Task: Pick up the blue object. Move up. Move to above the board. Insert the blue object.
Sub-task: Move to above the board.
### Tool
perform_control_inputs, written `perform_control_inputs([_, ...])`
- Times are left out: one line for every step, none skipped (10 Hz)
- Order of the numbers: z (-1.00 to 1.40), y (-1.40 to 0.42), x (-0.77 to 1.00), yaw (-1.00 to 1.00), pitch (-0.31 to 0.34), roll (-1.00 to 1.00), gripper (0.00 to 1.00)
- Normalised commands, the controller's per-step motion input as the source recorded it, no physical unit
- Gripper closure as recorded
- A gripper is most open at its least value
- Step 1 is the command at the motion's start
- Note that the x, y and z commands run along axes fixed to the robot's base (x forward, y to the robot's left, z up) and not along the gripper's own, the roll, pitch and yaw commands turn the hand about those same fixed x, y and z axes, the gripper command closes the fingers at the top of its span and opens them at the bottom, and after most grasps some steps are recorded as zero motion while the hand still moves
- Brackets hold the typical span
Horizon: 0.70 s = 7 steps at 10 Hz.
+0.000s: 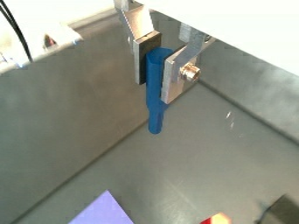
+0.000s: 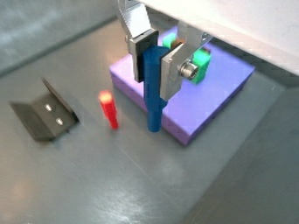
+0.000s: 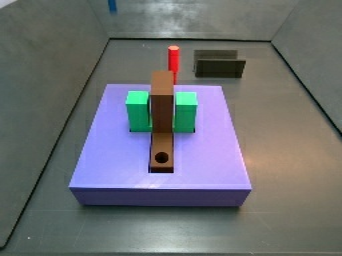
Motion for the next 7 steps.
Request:
perform_control_inputs([0.62,0.01,0.06,0.0,0.105,-0.05,1.0])
perform_control_inputs([0.21,0.01,0.06,0.0,0.081,-0.06,1.0])
perform_control_inputs([0.17,0.01,0.04,0.0,0.074,-0.05,1.0])
perform_control_inputs([0.33,-1.4,0.86,-0.26,0.122,0.01,1.0])
perform_control_inputs([0.3,-1.4,0.86,-0.25,0.122,0.02,1.0])
perform_control_inputs([0.26,-1.4,0.94,-0.1,0.213,0.09,1.0])
perform_control_inputs([0.31,-1.4,1.0,-0.06,0.225,0.04,1.0])
